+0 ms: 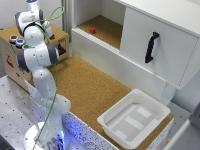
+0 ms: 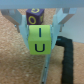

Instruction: Place the yellow object on the table

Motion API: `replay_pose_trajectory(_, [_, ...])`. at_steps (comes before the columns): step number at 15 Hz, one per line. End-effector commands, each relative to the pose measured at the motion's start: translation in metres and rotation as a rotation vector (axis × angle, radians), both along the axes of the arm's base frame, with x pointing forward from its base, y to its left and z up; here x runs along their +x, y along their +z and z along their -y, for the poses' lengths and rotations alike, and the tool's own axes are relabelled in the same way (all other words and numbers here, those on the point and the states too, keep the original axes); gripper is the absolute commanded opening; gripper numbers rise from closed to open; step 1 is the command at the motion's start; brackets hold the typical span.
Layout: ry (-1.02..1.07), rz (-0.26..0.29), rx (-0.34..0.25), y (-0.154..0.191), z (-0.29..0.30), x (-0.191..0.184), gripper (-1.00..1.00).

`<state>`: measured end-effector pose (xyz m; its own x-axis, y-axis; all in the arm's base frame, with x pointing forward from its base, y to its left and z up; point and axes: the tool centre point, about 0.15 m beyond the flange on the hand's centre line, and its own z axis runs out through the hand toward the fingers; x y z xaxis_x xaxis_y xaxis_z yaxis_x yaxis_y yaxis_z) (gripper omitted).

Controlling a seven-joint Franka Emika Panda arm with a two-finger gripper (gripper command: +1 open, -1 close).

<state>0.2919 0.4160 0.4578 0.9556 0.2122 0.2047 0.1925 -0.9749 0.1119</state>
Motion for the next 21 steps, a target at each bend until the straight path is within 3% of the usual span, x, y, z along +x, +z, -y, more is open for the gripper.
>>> replay_pose_trajectory(1, [0.012, 0.090, 0.025, 0.006, 0.079, -0.002, -1.00])
replay_pose_trajectory(4, [0.026, 0.116, 0.064, -0.005, 0.139, 0.009, -1.00])
replay_pose_trajectory(7, [0.065, 0.137, 0.058, -0.014, 0.194, 0.019, -1.00])
replay_pose_trajectory(14, [0.011, 0.125, 0.094, -0.037, 0.296, 0.045, -1.00])
replay_pose_trajectory(21, [0.003, 0.069, 0.045, -0.050, 0.374, 0.091, -1.00])
